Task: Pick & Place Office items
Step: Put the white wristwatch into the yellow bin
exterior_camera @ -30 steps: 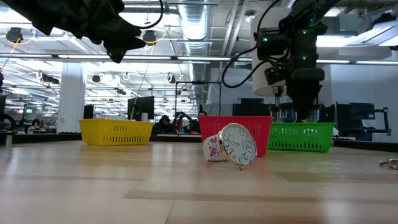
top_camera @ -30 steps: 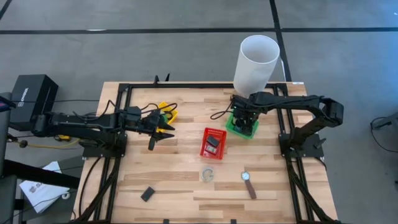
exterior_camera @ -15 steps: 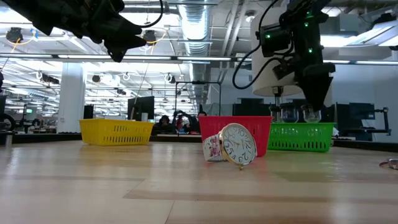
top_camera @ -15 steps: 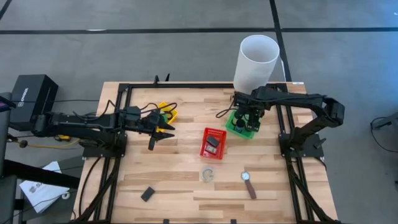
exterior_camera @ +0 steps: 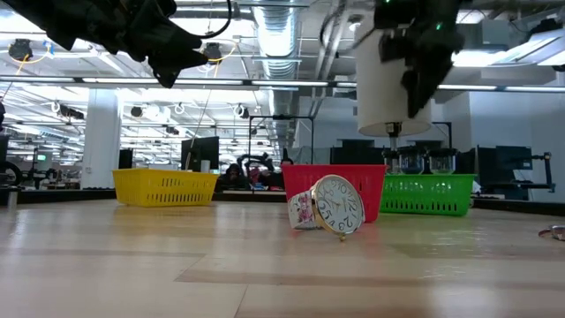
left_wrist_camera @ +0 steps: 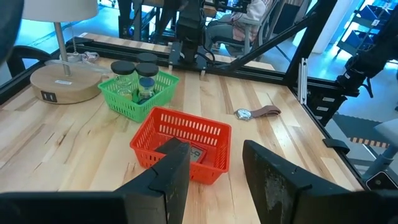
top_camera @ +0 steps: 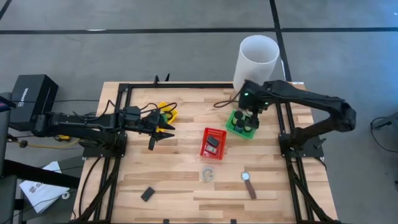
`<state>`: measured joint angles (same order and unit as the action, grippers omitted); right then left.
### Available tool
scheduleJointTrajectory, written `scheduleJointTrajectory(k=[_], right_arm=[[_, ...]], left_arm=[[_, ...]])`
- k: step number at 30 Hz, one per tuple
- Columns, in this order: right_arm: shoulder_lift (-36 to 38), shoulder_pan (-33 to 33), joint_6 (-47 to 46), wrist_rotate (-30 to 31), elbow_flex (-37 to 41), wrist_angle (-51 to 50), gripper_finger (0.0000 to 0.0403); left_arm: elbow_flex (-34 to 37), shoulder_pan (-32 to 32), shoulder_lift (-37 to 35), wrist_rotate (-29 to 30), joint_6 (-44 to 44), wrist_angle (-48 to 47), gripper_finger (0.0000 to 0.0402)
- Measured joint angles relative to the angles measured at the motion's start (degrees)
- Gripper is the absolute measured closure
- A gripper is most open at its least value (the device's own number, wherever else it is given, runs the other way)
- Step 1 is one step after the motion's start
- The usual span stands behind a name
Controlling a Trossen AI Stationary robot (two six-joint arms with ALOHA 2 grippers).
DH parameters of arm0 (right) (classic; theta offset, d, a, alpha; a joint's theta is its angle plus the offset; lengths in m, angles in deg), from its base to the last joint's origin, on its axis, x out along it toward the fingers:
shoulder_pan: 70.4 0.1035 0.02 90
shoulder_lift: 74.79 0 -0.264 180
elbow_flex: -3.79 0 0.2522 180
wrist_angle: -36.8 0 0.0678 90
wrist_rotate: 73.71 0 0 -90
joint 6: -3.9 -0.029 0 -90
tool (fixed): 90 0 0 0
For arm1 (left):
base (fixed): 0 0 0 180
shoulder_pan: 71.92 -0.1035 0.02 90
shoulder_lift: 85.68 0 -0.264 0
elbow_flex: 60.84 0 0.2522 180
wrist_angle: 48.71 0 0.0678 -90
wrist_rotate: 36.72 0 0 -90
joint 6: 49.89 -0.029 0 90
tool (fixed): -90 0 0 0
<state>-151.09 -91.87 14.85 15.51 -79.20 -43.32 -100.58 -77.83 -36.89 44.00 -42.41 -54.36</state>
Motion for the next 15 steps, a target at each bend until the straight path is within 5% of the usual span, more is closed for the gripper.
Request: scheduleJointTrajectory(k=[8,15], right_arm=[[11.1,3.9,0.9,-6.2,1.0,12.0,0.0085],[18.0,11.2,-0.4,-13.0,11.0,18.8,0.0085]], left_arm=[[0.0,0.0,0.0,0.0,0.3,0.2,0.0259],[0.0,0.0,0.0,0.0,-0.4,1.3,0.0259]])
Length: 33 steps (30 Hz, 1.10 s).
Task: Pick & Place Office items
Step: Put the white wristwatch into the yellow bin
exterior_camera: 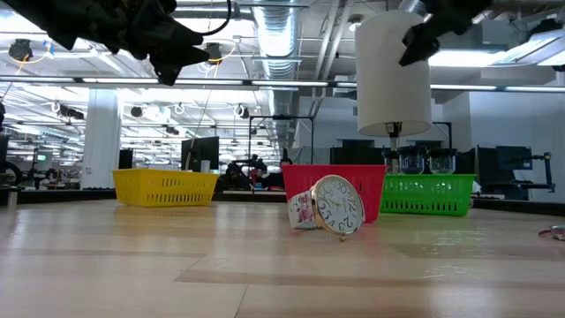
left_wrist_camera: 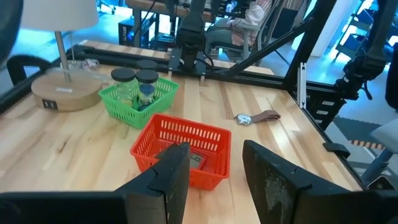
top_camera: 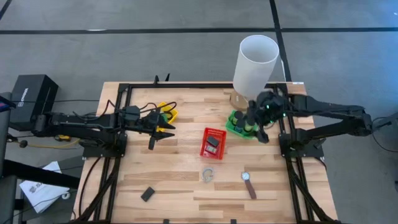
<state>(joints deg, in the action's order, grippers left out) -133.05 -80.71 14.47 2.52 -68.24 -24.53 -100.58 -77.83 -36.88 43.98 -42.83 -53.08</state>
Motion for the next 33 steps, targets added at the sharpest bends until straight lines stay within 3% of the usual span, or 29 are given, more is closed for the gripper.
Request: scheduleJointTrajectory(k=[10,25,29,33], right_arm=[[3.2,5.8,2.0,-0.8,11.5,13.6,0.0085],[-9.7,5.2,3.8,0.6,11.6,18.0,0.0085],[-13.4,3.4,3.1,0.8,11.6,18.0,0.0085],[-17.0,2.1,0.6,0.5,11.5,15.5,0.0085]], left_arm=[[0.0,0.0,0.0,0.0,-0.8,3.0,0.0259],[0.0,0.0,0.0,0.0,-0.6,6.7,0.0259],[0.0,0.5,0.0,0.1,4.8,8.0,0.0259],[0.0,2.5,1.5,0.1,4.4,8.5,0.0263]])
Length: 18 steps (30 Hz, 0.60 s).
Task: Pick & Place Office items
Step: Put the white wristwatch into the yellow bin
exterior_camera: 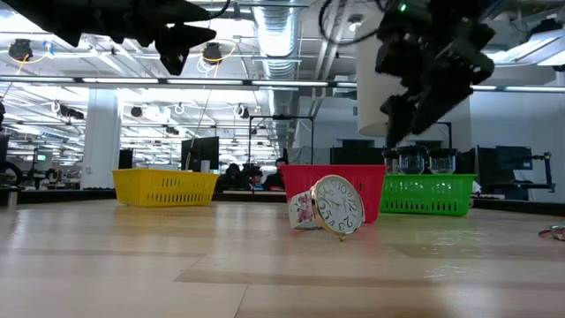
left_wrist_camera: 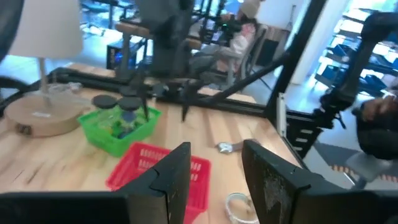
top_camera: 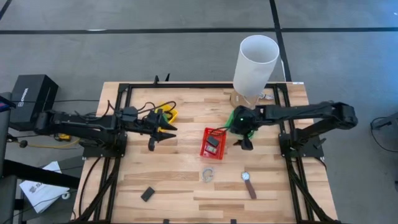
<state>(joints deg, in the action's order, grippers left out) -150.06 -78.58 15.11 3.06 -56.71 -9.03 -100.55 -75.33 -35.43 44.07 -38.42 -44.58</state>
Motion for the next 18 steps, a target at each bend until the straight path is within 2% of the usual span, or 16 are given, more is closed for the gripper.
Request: scheduleJointTrajectory(k=[4,6,9,14,18], right_arm=[[-4.5,0.3,-3.6,2.3,-1.9,-12.4,0.0085],[-6.1,0.0,-6.5,2.8,-3.3,-14.6,0.0085],[-6.6,0.3,-5.1,0.9,-4.2,-12.4,0.0085],[-5.0,3.5,0.9,-6.5,-6.6,-8.3,0.0085],[-2.6,7.1,3.7,-8.4,-7.4,-6.5,0.0085]], left_arm=[[0.0,1.4,1.2,-0.1,-0.6,1.1,0.0271],[0.0,1.5,1.2,-0.1,-0.6,2.2,0.0276],[0.0,1.5,1.6,1.1,-0.6,3.2,0.0283],[0.0,1.8,2.4,2.0,-0.4,4.1,0.0293],[-0.1,3.7,5.3,2.3,-0.2,6.2,0.0296]])
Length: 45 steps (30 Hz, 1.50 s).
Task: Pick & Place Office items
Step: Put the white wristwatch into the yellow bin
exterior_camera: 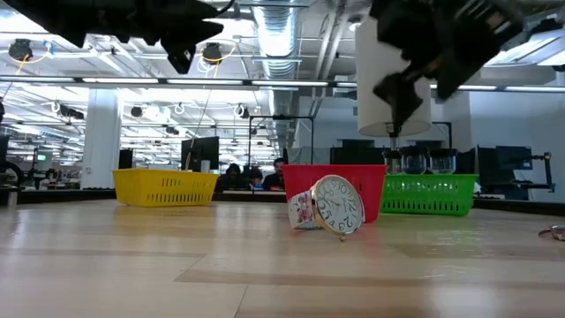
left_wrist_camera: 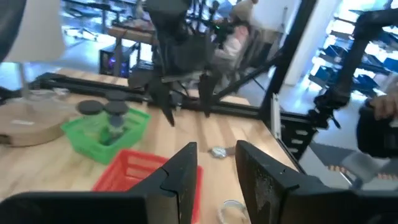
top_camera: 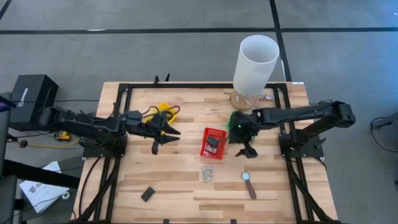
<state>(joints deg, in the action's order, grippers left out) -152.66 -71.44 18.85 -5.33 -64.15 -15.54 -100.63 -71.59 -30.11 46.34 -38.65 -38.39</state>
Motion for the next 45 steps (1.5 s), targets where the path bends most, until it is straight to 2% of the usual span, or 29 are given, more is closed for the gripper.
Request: scheduleJointTrajectory(k=[8,11,16,21,29,33,35,41,45], right_arm=[[9.5,4.8,7.4,-0.6,-0.1,0.0,0.0085],[14.0,6.5,12.8,-1.5,-0.1,-0.1,0.0085],[19.9,7.5,18.4,-2.9,2.5,1.3,0.0085],[21.7,7.3,18.4,-9.0,8.0,8.9,0.0085],[16.9,7.3,5.0,-9.9,10.8,21.1,0.0085],[11.5,7.9,-8.0,-9.9,10.7,28.0,0.0085],[8.9,8.1,-10.8,-9.9,10.6,28.8,0.0085],[1.3,8.5,-10.8,-10.0,9.7,30.2,0.0085],[-2.0,11.2,-1.3,-10.1,9.7,34.2,0.0085]], left_arm=[[-0.7,6.4,11.0,1.0,-2.3,12.1,0.0296],[-4.0,9.6,16.5,5.3,-3.0,11.7,0.0296],[-11.9,13.2,25.7,5.9,-10.1,10.4,0.0296],[-17.9,15.3,31.4,5.9,-14.3,3.2,0.0296],[-20.6,18.3,41.0,5.9,-13.9,1.1,0.0283],[-20.5,19.1,41.5,7.1,-13.9,1.0,0.0262],[-20.5,19.2,41.3,7.2,-13.9,1.3,0.0252],[-20.3,19.8,41.4,7.2,-13.9,0.7,0.0231],[-19.4,19.9,41.4,7.2,-13.9,0.8,0.0230]])
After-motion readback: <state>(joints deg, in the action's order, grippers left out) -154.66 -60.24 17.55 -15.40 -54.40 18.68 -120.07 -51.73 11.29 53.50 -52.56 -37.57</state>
